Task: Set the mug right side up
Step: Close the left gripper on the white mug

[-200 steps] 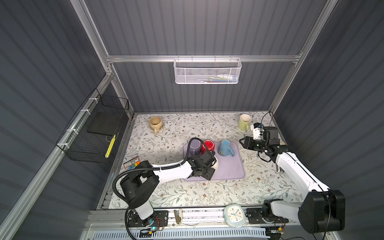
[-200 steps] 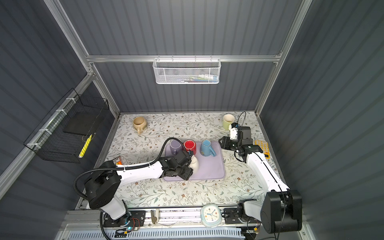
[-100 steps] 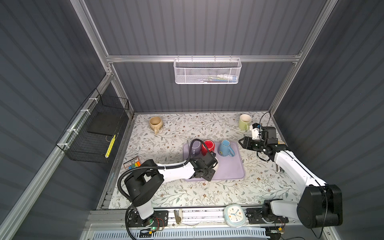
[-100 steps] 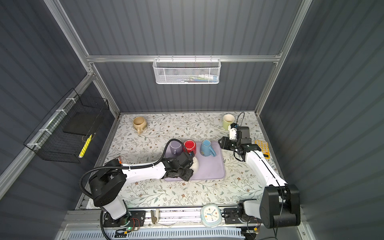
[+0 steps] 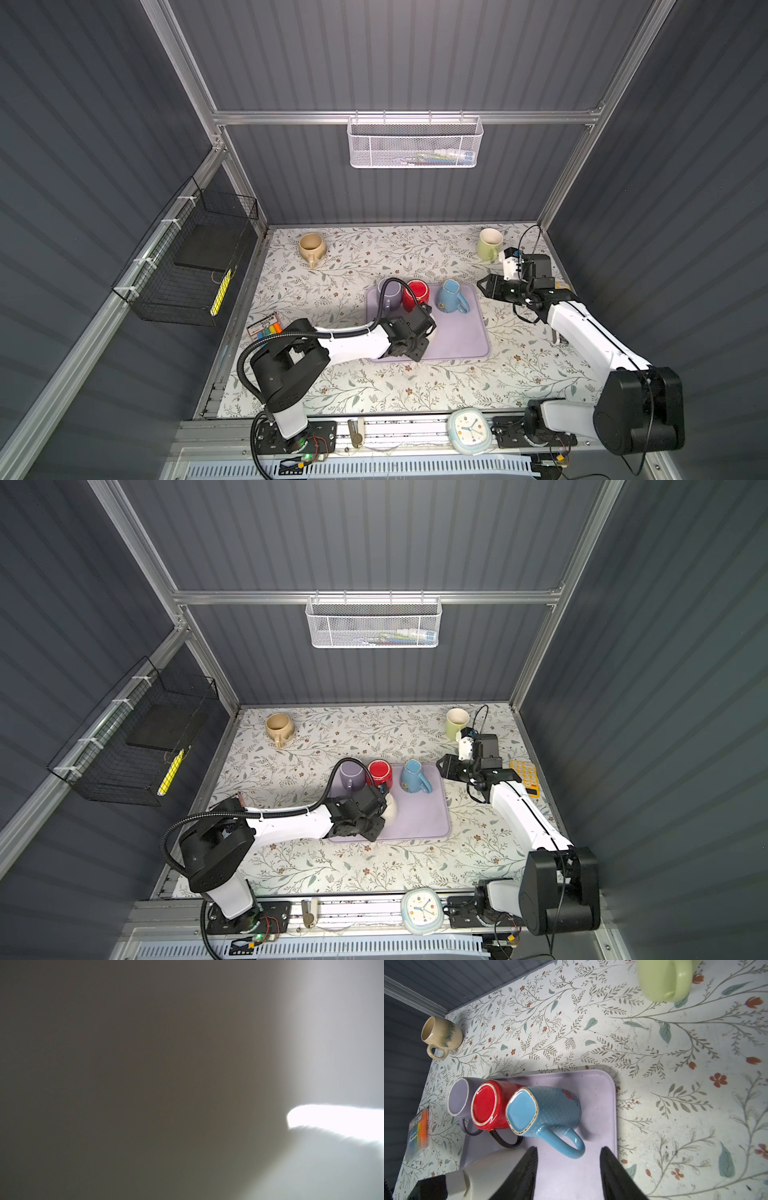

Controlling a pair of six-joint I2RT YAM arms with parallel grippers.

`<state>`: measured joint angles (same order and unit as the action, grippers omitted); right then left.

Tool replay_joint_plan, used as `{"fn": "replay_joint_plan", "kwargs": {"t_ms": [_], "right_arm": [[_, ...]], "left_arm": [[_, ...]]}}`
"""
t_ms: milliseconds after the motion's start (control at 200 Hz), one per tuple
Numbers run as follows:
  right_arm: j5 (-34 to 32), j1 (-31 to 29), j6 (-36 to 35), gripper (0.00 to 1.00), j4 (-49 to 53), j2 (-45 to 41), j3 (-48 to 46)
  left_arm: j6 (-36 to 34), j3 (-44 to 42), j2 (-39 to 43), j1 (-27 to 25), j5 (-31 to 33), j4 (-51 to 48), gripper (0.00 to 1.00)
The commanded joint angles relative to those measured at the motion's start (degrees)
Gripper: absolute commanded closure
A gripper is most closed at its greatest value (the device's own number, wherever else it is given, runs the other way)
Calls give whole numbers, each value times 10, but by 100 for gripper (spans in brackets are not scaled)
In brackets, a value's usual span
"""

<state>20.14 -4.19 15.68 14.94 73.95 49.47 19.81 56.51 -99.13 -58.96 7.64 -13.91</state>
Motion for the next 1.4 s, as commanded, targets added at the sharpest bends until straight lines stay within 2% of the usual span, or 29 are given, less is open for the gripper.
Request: {"fn": "replay_joint_plan", "kwargs": {"t_ms": [0,140,635,690,860,975,1121,1396], "right_arm": [[-4,-3,3,49,-6,4,-9],[-3,-3,2,49,-5,4,-10],[-4,-3,5,49,-6,3,-16],[-4,-3,4,49,-5,1,-17],[-26,-3,4,49,-4,-2,-19],[-26,-3,4,49,-5,-2,-20],[-27,-3,3,49,-7,0,-21],[-26,-3,5,49,-12,7,-21]], "left_arm": [[8,-13,19,-3,10,3,60],[8,-19,29,-3,16,7,65],[-2,-45,65,-3,11,35,76],[0,-51,63,-3,8,40,74],[-2,-55,52,-4,-3,42,62],[-6,-58,52,-6,3,44,62],[-8,-59,45,-9,4,46,66],[-13,-66,35,-16,14,49,65]]}}
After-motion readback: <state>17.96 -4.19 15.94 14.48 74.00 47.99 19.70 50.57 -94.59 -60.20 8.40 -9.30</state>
